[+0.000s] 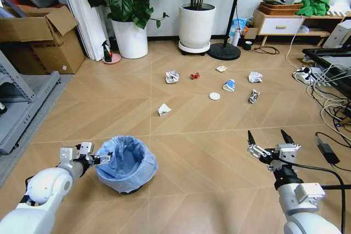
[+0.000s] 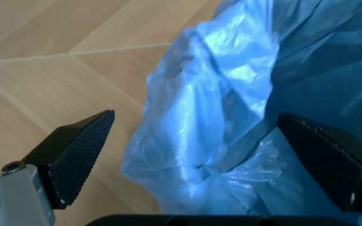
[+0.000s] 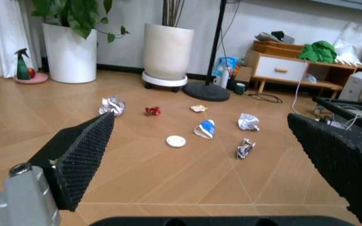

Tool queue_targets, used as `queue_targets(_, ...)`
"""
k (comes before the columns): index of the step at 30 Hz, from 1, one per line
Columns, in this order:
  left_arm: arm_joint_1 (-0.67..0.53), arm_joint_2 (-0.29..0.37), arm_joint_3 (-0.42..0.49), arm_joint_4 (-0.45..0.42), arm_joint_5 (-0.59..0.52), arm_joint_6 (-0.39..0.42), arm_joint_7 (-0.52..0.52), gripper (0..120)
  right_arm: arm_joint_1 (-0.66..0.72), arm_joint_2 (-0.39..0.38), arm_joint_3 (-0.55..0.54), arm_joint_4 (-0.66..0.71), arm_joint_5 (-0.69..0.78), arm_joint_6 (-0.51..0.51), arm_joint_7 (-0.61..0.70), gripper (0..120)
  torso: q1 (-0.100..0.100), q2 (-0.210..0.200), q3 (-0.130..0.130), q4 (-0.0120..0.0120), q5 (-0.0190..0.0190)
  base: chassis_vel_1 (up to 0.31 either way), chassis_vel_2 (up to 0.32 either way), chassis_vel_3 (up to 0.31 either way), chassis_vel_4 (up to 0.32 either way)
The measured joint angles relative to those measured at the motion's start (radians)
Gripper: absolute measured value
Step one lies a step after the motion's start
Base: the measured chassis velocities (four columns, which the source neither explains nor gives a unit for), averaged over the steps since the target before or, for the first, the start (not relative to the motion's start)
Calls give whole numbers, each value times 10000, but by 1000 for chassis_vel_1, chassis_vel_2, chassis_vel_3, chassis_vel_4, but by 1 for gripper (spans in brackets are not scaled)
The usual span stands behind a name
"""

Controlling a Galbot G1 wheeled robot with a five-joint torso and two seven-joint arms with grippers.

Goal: Pick up the trash bin and place the garbage on the floor into it.

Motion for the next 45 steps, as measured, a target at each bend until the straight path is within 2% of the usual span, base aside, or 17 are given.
queue_targets(13, -624, 81, 434, 757, -141, 162, 98, 98, -52, 13, -14, -13, -4, 19, 33, 100, -2, 0, 0, 0, 1, 0, 0, 0, 0)
queue_targets(16, -722, 80, 514, 914, -120, 162, 99, 88, -44, 12, -12, -24, -4, 22, 36, 100, -2, 0, 0, 0, 1, 0, 0, 0, 0)
queue_targets(18, -737, 80, 533, 955, -114, 162, 99, 87, -41, 13, -10, -31, -4, 23, 37, 100, -2, 0, 0, -1, 2, 0, 0, 0, 0)
queue_targets(19, -772, 80, 573, 1054, -92, 163, 100, 77, -36, 15, -8, -41, -3, 26, 39, 100, -2, 0, 0, 0, 1, 0, 0, 0, 0)
queue_targets(21, -796, 79, 600, 1109, -70, 162, 103, 74, -31, 18, -7, -48, -1, 30, 40, 100, -2, 0, 0, 0, 1, 0, 0, 0, 0)
queue_targets(23, -852, 79, 654, 1194, -2, 161, 118, 61, -10, 22, -2, -59, 4, 35, 41, 100, -1, 0, 0, 1, 1, 0, 0, 0, 0)
queue_targets(28, -880, 80, 689, 1214, 48, 157, 151, 49, 7, 26, 3, -66, 10, 37, 43, 100, -2, 0, 0, 0, 3, 0, 0, 0, 0)
queue_targets(31, -905, 102, 732, 1233, 78, 154, 192, 32, 21, 35, 13, -71, 17, 41, 44, 100, -2, 0, -1, 0, 3, 0, 0, 0, 0)
queue_targets(33, -912, 107, 741, 1239, 92, 153, 207, 29, 22, 40, 15, -74, 18, 42, 44, 100, -1, 1, 0, 1, 4, 0, 0, 0, 0)
queue_targets(35, -954, 110, 777, 1289, 164, 148, 253, 18, 32, 56, 24, -82, 20, 52, 44, 100, -2, 4, -1, 0, 4, 0, 0, 0, 0)
queue_targets(37, -973, 96, 791, 1307, 168, 146, 257, 11, 34, 59, 32, -82, 22, 53, 49, 100, -1, 4, -1, 0, 3, 0, 0, 0, 0)
queue_targets(39, -978, 88, 794, 1309, 168, 145, 260, 10, 35, 58, 39, -82, 24, 53, 53, 100, -1, 4, -1, 1, 2, 0, 0, 0, 0)
queue_targets(40, -990, 64, 799, 1309, 164, 144, 263, 2, 34, 49, 56, -82, 32, 53, 60, 100, 0, 4, -1, 0, 1, 0, 0, 0, 0)
queue_targets(41, -995, 51, 803, 1304, 154, 144, 283, 0, 34, 47, 67, -78, 39, 53, 65, 100, 0, 4, -1, 0, 2, 0, 0, 0, 0)
queue_targets(45, -973, 43, 795, 1281, 148, 141, 305, 0, 40, 52, 73, -65, 44, 53, 76, 100, 0, 4, 0, -1, 0, 0, 0, 0, 0)
